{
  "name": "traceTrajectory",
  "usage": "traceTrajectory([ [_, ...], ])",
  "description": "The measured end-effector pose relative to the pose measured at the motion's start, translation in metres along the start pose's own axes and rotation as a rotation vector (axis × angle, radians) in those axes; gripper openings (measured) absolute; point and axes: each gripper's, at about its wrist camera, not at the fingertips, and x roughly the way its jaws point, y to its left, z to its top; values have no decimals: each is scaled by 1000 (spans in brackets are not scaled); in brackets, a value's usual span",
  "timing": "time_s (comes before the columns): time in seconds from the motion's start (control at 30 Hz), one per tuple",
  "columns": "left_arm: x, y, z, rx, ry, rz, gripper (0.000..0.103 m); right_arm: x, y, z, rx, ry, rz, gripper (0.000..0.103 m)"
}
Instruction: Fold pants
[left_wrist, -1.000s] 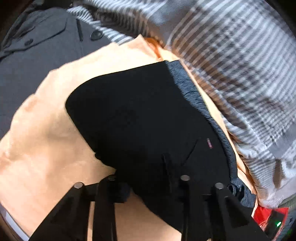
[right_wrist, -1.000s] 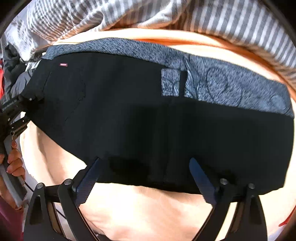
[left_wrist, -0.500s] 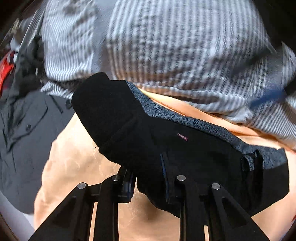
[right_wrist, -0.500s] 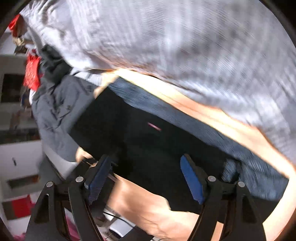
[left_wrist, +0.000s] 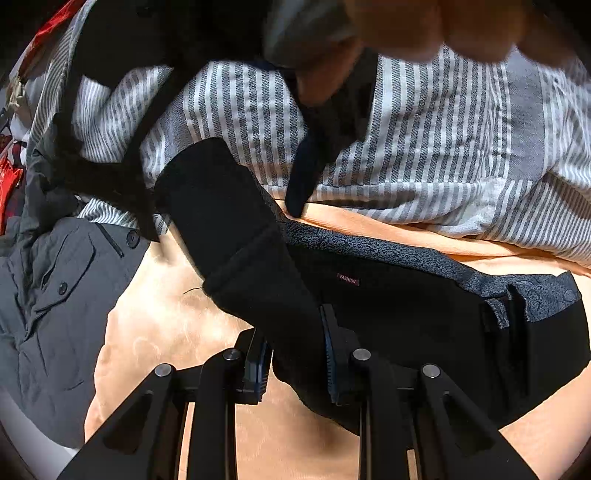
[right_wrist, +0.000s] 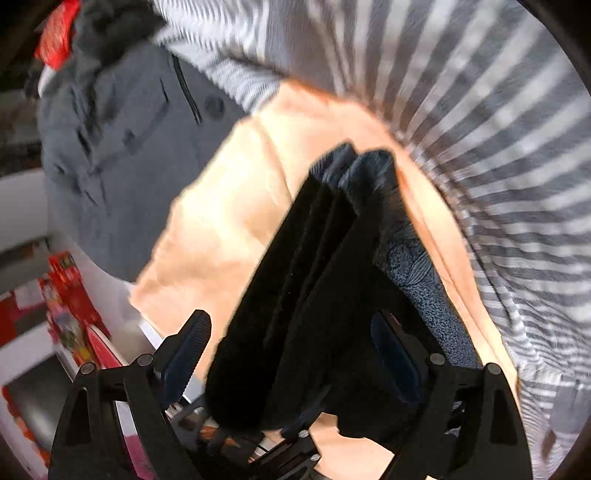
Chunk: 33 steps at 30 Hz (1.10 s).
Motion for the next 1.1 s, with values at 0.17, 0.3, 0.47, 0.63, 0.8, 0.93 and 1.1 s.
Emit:
traceTrajectory([
  [0.17, -9, -9, 1, 27, -13, -23, 25, -10, -26, -20, 52, -73, 89, 17],
  [0.3, -31, -32, 8, 89, -51, -65, 25, -36, -53, -62, 102, -208, 192, 17],
  [0.47, -64, -76, 14, 201, -82, -130, 25, -70, -97, -136, 191, -376, 317, 17],
  [0.63, -96, -135, 11, 333, -104, -188, 25, -90, -138, -225, 254, -546, 433, 17],
  [0.8, -115, -205, 0, 470, -96, -251, 25, -87, -185, -317, 355, -695, 535, 17],
  [0.93, -117, -262, -16, 570, -75, -305, 25, -73, -231, -383, 451, -769, 578, 17],
  [1.1, -93, -323, -51, 683, -1, -319, 25, -27, -285, -440, 582, -797, 623, 18],
])
